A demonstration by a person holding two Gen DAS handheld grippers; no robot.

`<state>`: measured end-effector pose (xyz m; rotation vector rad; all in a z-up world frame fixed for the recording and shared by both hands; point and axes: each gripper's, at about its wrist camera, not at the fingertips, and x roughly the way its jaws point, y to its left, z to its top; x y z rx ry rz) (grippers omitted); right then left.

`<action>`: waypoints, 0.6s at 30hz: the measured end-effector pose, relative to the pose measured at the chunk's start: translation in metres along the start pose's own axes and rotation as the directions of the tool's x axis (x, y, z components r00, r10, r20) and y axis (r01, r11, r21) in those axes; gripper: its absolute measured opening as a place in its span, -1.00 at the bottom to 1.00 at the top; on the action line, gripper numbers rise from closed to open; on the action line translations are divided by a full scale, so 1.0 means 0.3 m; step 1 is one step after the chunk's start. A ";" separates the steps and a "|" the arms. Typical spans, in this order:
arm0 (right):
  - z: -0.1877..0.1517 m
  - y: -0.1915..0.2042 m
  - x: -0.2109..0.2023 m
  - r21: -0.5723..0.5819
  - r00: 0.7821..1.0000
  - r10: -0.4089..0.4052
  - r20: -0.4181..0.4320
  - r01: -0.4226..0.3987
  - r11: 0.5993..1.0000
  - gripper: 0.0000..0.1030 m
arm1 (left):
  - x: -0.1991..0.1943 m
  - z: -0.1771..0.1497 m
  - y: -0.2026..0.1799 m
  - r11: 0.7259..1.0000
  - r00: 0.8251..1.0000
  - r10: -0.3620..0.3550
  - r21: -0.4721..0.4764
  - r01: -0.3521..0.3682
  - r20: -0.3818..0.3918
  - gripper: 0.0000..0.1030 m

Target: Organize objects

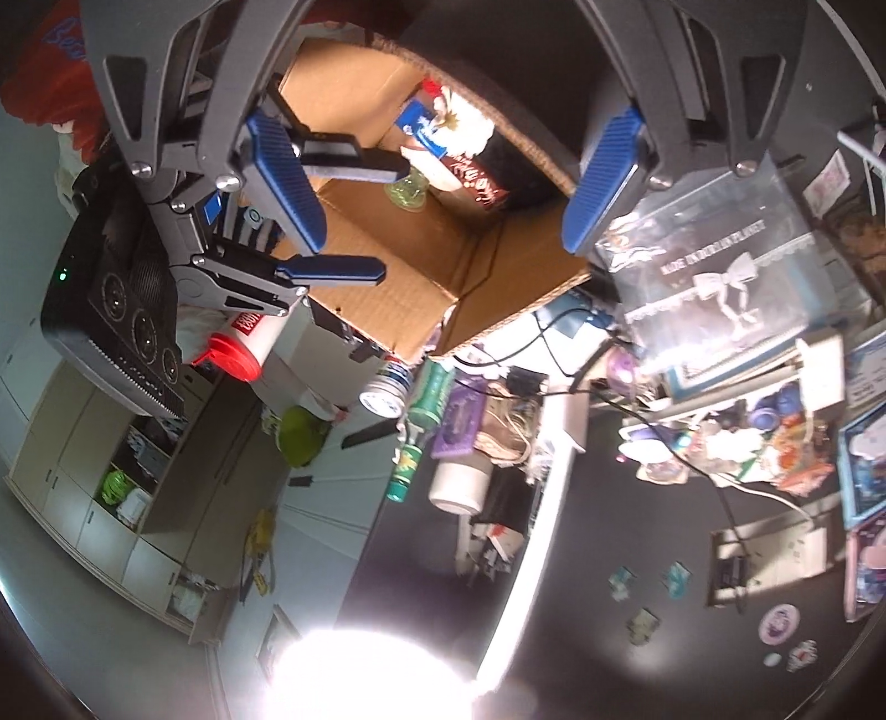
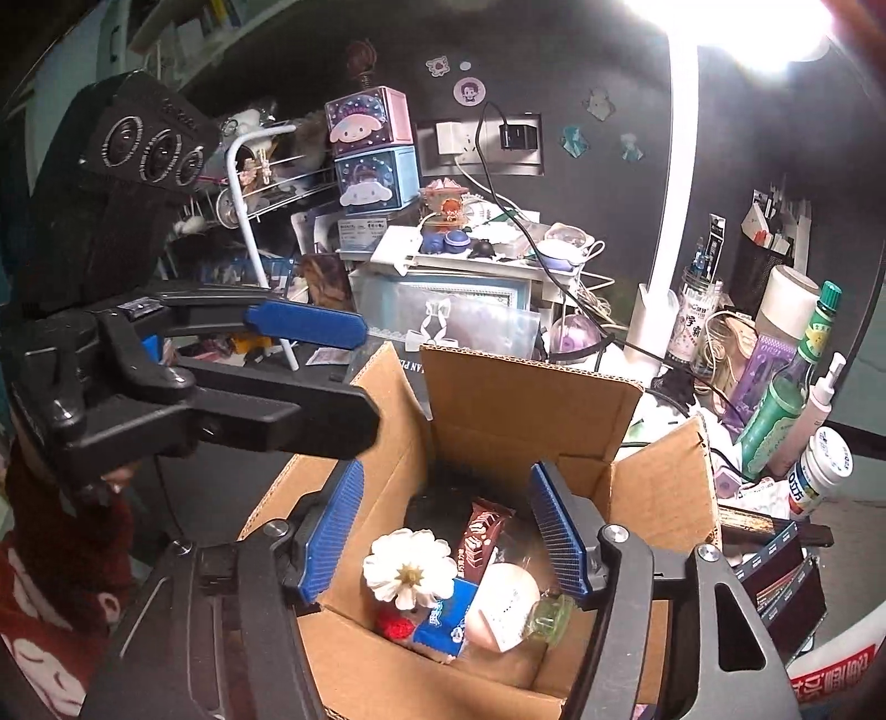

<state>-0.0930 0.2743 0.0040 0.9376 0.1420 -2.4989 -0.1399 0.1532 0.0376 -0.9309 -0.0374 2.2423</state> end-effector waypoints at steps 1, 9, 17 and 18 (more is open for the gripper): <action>0.000 0.005 -0.002 -0.004 1.000 -0.004 0.006 0.004 1.000 0.21 | -0.011 -0.006 0.001 1.000 1.000 0.014 0.000 -0.014 0.010 0.70; 0.002 0.066 -0.034 -0.054 0.994 -0.039 0.103 0.044 0.998 0.85 | -0.154 -0.087 0.015 0.979 0.972 0.202 -0.028 -0.200 0.120 0.84; -0.011 0.108 -0.090 -0.095 0.958 0.001 0.287 0.027 0.995 0.88 | -0.271 -0.185 0.041 0.932 0.906 0.361 -0.120 -0.343 0.219 0.84; -0.011 0.112 -0.092 -0.108 0.955 0.014 0.295 0.019 0.994 0.90 | -0.283 -0.195 0.043 0.923 0.895 0.382 -0.131 -0.361 0.229 0.84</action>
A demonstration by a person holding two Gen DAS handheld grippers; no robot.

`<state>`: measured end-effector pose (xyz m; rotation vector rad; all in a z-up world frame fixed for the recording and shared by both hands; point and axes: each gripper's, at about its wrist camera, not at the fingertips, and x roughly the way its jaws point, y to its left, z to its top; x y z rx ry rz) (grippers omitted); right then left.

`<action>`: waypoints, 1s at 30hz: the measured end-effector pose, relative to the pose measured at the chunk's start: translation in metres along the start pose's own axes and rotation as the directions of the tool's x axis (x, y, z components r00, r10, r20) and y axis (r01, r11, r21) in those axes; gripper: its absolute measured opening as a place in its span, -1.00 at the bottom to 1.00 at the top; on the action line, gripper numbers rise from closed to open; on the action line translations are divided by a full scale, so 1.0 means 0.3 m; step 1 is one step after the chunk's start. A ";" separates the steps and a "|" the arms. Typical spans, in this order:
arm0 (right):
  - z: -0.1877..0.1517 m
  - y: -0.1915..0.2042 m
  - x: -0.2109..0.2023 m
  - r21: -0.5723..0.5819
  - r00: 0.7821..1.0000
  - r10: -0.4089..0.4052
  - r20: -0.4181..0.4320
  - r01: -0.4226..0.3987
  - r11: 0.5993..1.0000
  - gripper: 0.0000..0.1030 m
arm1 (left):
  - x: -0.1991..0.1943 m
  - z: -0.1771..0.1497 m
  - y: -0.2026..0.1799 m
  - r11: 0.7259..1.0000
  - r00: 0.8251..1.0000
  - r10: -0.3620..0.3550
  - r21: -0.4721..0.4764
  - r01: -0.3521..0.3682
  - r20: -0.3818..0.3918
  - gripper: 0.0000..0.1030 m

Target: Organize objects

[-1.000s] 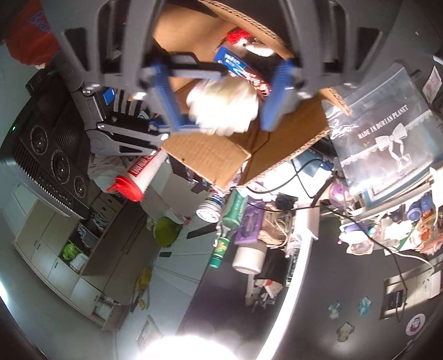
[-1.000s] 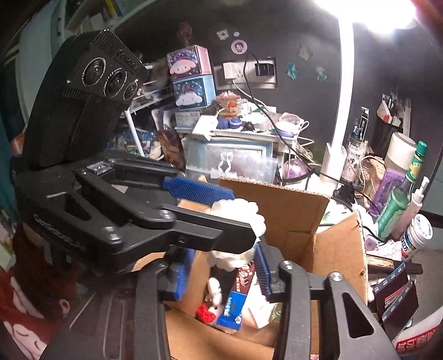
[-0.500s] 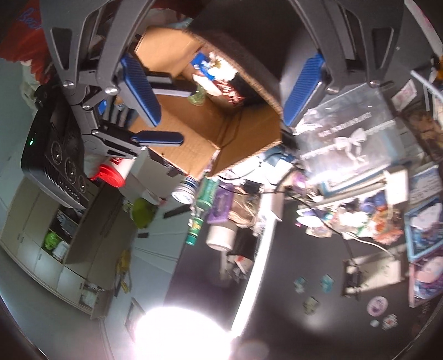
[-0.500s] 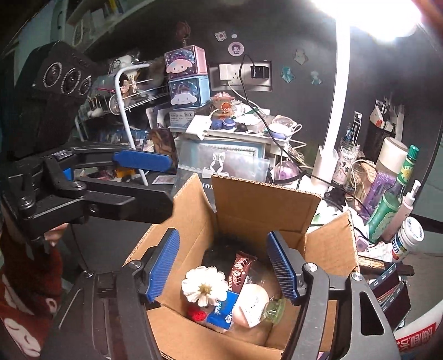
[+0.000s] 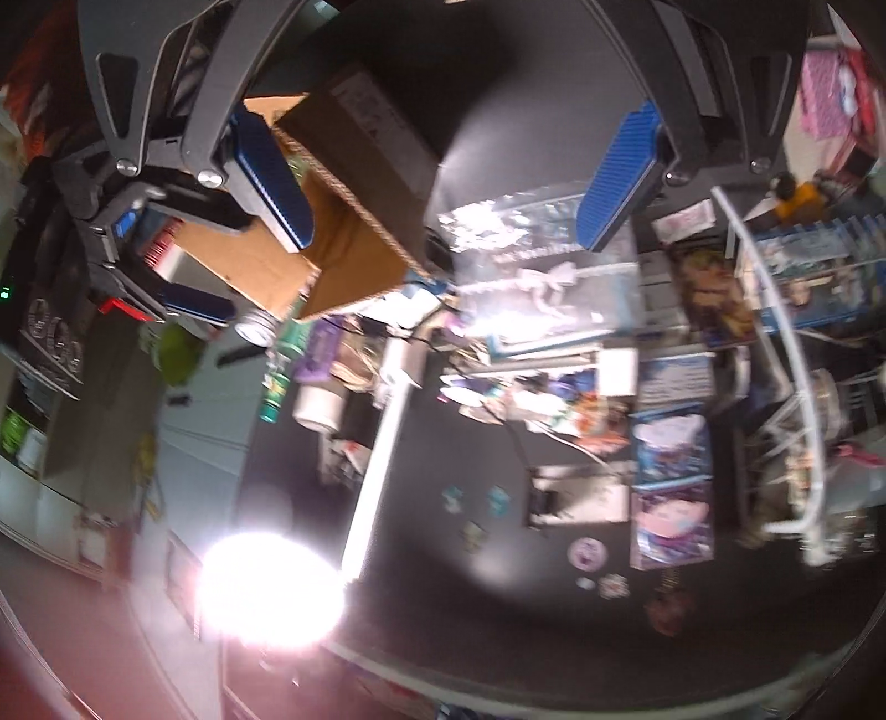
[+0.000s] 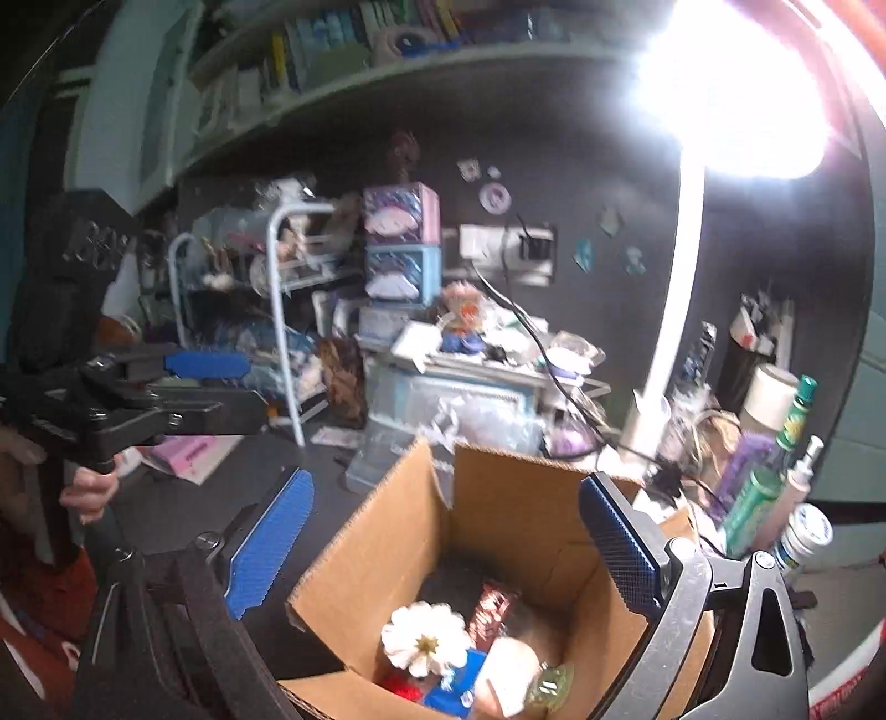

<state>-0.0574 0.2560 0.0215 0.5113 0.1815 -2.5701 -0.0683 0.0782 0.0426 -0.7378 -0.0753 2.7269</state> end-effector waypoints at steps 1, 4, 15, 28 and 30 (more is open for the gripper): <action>0.002 0.003 0.000 -0.007 1.000 0.000 0.003 0.000 1.000 0.90 | -0.009 -0.007 0.006 1.000 1.000 0.015 -0.006 -0.015 0.009 0.84; 0.009 0.014 0.000 -0.016 1.000 0.019 0.009 -0.019 1.000 0.91 | -0.030 -0.022 0.027 0.999 0.999 0.030 -0.030 -0.029 0.023 0.84; -0.009 0.003 0.019 0.017 0.998 0.054 -0.009 -0.054 0.998 0.94 | -0.052 -0.046 0.042 0.996 0.997 0.074 -0.044 -0.073 0.038 0.84; -0.019 -0.028 0.028 0.066 0.997 0.072 -0.018 -0.070 0.995 0.94 | -0.040 -0.047 0.049 0.995 0.995 0.091 -0.041 -0.090 0.030 0.84; -0.020 -0.028 0.029 0.068 0.997 0.073 -0.018 -0.072 0.995 0.94 | -0.038 -0.048 0.051 0.995 0.995 0.095 -0.043 -0.094 0.028 0.84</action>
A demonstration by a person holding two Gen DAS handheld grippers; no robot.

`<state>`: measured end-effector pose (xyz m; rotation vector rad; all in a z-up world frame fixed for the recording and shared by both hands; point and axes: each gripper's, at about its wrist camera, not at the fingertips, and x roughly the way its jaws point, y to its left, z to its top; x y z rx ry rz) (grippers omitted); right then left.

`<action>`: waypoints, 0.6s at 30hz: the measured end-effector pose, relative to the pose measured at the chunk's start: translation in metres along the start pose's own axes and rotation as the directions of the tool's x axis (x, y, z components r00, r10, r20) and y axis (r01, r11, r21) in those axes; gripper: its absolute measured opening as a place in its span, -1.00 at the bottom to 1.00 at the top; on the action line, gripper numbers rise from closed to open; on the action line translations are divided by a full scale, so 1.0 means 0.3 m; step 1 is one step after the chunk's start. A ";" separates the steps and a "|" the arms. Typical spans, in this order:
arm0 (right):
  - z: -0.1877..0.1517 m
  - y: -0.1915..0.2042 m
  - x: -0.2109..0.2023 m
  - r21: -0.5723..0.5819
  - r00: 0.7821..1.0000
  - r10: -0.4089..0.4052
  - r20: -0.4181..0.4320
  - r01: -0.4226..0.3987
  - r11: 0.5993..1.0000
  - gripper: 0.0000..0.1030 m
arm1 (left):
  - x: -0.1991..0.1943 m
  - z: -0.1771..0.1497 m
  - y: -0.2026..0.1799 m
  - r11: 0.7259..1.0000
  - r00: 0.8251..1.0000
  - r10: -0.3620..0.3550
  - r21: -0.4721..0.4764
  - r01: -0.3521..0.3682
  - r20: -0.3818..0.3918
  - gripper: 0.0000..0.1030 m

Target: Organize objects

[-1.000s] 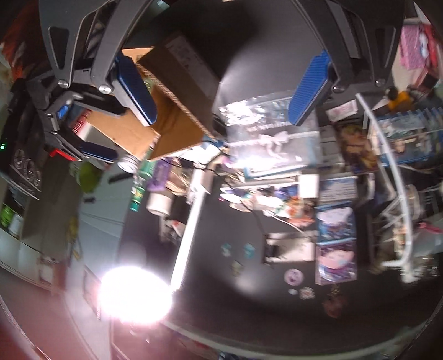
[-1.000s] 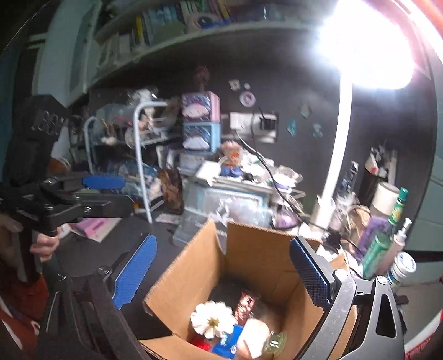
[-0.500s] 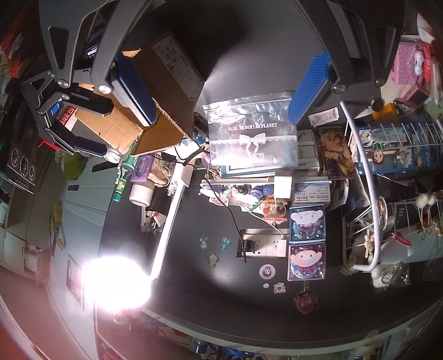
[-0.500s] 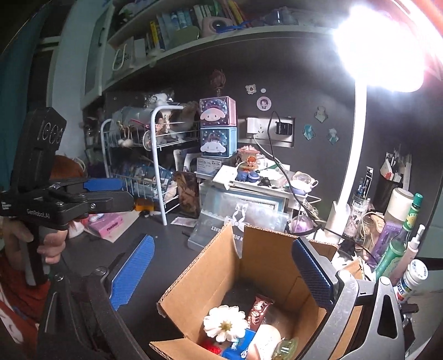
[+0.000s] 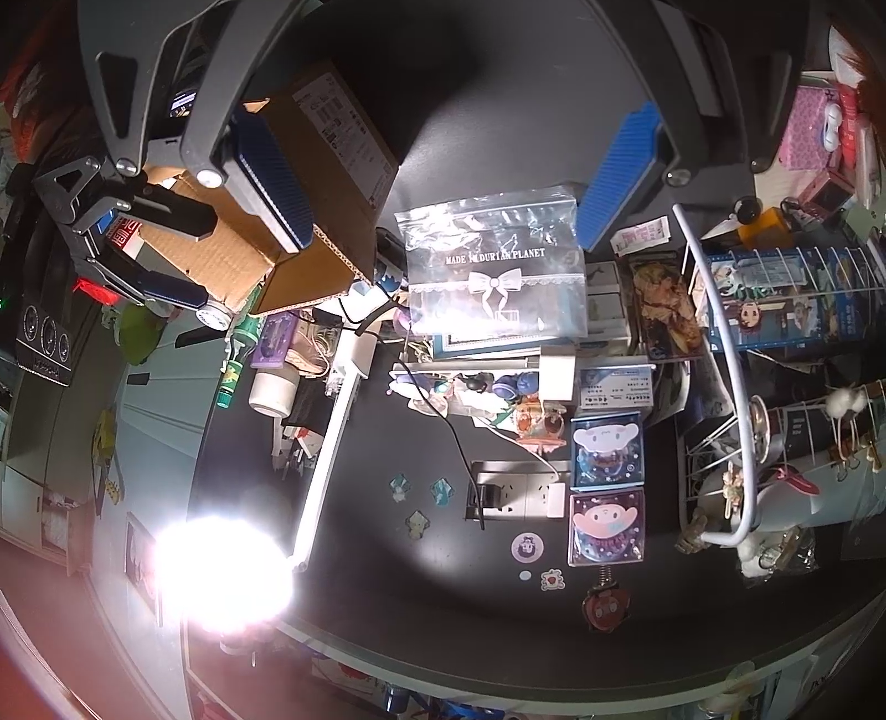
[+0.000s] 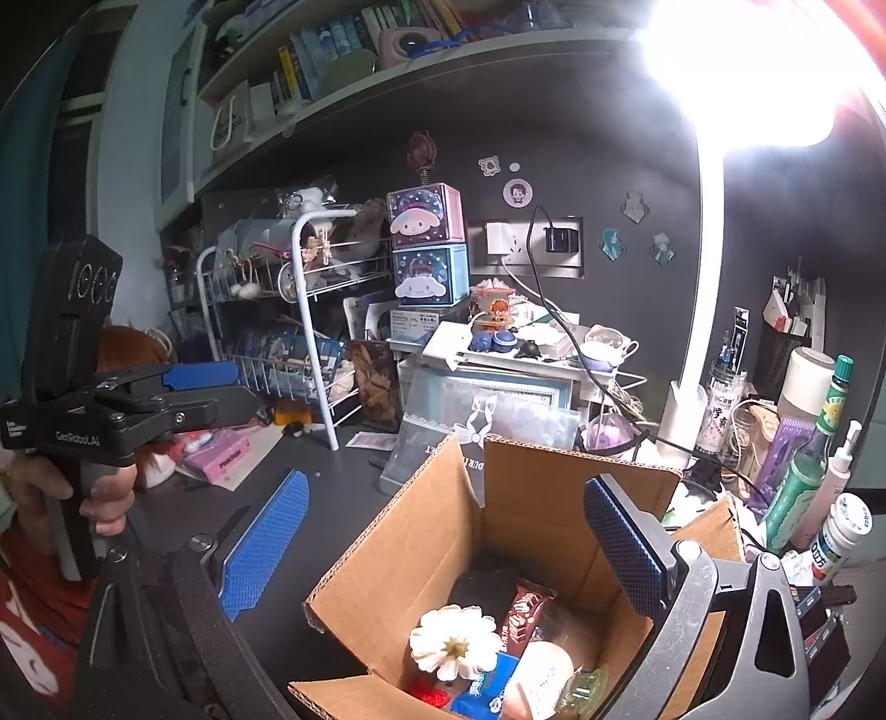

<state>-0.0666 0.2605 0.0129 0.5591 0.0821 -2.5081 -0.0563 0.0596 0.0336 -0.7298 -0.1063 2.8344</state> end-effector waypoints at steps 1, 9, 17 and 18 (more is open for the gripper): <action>0.000 0.000 0.000 -0.001 1.000 0.000 0.000 0.000 1.000 0.94 | 0.001 0.000 0.002 1.000 1.000 0.001 0.000 -0.001 -0.001 0.84; -0.004 -0.001 0.005 0.008 1.000 0.003 -0.002 -0.003 1.000 0.94 | 0.005 0.000 0.003 1.000 1.000 0.006 0.003 -0.006 -0.003 0.84; -0.014 0.002 0.018 0.010 1.000 0.000 -0.017 0.000 1.000 0.96 | 0.011 -0.007 0.011 1.000 1.000 0.004 0.002 -0.004 -0.011 0.84; -0.016 0.002 0.020 0.012 1.000 0.001 -0.019 0.000 1.000 0.96 | 0.011 -0.008 0.010 1.000 1.000 0.001 0.003 -0.001 -0.013 0.84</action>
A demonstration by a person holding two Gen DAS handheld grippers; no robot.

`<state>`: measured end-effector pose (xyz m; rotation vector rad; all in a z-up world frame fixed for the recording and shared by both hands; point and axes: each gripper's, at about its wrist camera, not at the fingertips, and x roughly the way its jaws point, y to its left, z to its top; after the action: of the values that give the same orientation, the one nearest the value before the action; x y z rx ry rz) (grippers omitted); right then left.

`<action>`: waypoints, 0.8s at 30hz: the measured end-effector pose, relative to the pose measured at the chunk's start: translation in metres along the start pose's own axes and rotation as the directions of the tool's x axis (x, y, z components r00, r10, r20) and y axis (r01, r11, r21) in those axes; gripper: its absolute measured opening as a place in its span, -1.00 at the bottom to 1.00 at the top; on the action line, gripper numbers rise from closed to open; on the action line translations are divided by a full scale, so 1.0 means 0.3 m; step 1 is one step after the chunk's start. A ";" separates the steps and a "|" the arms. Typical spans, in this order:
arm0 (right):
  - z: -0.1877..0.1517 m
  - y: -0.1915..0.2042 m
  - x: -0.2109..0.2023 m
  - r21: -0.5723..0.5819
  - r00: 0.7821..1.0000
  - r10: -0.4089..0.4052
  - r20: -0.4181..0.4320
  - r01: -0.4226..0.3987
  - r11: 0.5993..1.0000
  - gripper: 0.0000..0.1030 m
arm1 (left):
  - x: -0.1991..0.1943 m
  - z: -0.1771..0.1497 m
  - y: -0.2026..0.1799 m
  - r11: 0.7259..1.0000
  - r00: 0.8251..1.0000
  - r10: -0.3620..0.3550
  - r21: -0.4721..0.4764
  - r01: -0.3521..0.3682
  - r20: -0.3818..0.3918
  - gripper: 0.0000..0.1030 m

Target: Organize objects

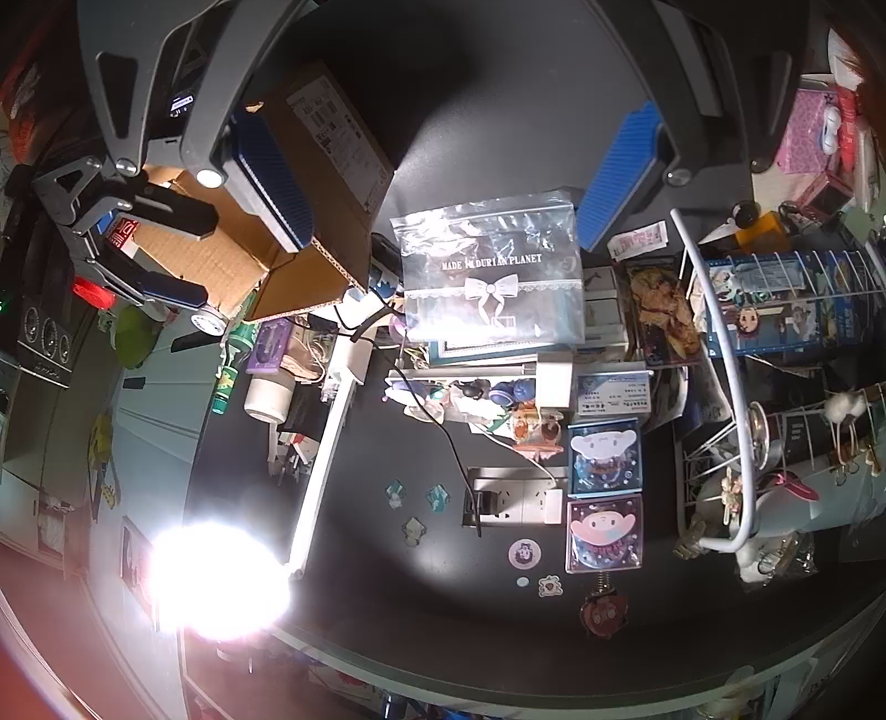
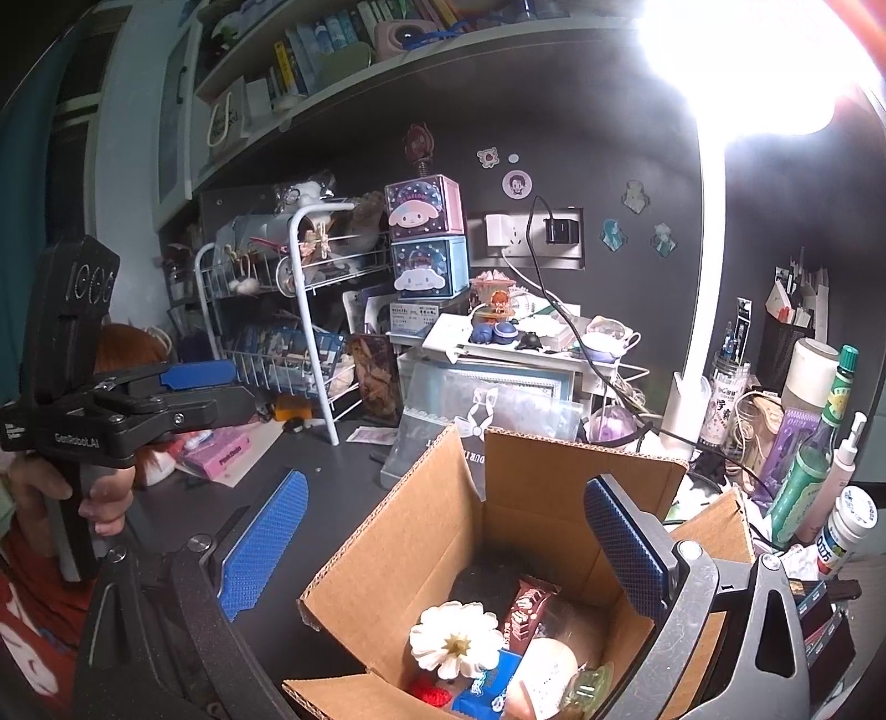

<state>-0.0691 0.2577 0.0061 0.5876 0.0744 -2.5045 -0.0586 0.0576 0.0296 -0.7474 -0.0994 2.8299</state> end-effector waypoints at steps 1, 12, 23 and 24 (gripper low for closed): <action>-0.002 0.000 0.002 0.002 1.000 0.002 -0.003 -0.002 1.000 0.96 | 0.001 -0.001 -0.002 1.000 1.000 -0.003 0.001 0.003 -0.002 0.85; -0.009 0.006 0.000 0.005 1.000 0.003 -0.007 -0.003 1.000 0.96 | 0.007 -0.007 -0.001 1.000 1.000 -0.005 -0.004 0.005 -0.005 0.97; -0.008 0.006 0.000 0.005 1.000 0.004 -0.008 -0.004 1.000 0.96 | 0.011 -0.011 0.003 1.000 1.000 0.002 -0.005 -0.002 -0.011 0.98; -0.008 0.006 0.000 0.005 1.000 0.004 -0.008 -0.004 1.000 0.96 | 0.012 -0.011 0.003 1.000 1.000 0.003 -0.004 -0.003 -0.011 0.98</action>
<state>-0.0672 0.2566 0.0040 0.5998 0.0698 -2.4992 -0.0600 0.0574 0.0248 -0.7645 -0.1027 2.8288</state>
